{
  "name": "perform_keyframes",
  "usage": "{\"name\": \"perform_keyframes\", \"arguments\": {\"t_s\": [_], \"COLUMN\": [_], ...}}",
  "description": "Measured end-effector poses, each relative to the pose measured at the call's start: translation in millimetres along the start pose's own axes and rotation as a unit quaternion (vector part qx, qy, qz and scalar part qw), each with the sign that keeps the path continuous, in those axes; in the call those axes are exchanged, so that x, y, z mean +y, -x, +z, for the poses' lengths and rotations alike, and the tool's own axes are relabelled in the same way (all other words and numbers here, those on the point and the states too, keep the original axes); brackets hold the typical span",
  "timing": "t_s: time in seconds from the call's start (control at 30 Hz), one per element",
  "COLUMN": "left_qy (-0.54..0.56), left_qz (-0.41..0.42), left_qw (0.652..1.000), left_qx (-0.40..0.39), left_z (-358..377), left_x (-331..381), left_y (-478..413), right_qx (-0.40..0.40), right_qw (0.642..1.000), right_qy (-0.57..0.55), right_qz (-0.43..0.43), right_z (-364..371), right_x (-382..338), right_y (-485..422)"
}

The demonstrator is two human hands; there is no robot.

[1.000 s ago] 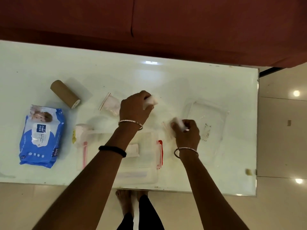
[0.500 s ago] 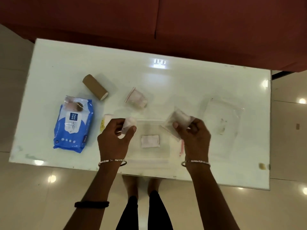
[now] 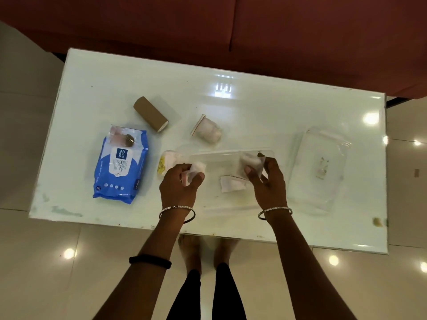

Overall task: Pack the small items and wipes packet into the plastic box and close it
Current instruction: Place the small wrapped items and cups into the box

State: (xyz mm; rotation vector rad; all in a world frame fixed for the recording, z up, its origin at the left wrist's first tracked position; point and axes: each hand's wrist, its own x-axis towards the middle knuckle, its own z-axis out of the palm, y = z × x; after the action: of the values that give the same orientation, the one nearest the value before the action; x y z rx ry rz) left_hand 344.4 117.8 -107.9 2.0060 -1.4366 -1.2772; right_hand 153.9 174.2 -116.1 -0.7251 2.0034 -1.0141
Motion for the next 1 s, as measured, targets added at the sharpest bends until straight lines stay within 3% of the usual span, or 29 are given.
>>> {"name": "perform_keyframes", "arguments": {"t_s": [0.17,0.33,0.5,0.67,0.87,1.0], "left_qy": [-0.019,-0.160,-0.214,-0.347,-0.383,-0.375], "left_qz": [0.032,0.137,0.110,0.098,0.078,0.093], "left_qw": [0.999,0.972,0.970,0.933,0.919,0.922], "left_qx": [-0.011,0.106,0.033,0.003,-0.055,-0.041], "left_z": [9,9,31,56,69,62], "left_x": [12,21,27,36,35,31], "left_y": [-7,6,17,-1,-20,-21], "right_qx": [0.025,0.026,0.042,0.036,0.010,0.004], "right_qw": [0.999,0.996,0.994,0.989,0.986,0.983], "right_qy": [0.035,0.041,0.051,0.079,0.098,0.110], "right_qz": [0.018,0.069,0.084,0.116,0.136,0.144], "right_z": [-3,13,31,38,49,55], "right_x": [7,14,15,17,20,21], "right_y": [-9,-2,-5,-18,-32,-33]}}
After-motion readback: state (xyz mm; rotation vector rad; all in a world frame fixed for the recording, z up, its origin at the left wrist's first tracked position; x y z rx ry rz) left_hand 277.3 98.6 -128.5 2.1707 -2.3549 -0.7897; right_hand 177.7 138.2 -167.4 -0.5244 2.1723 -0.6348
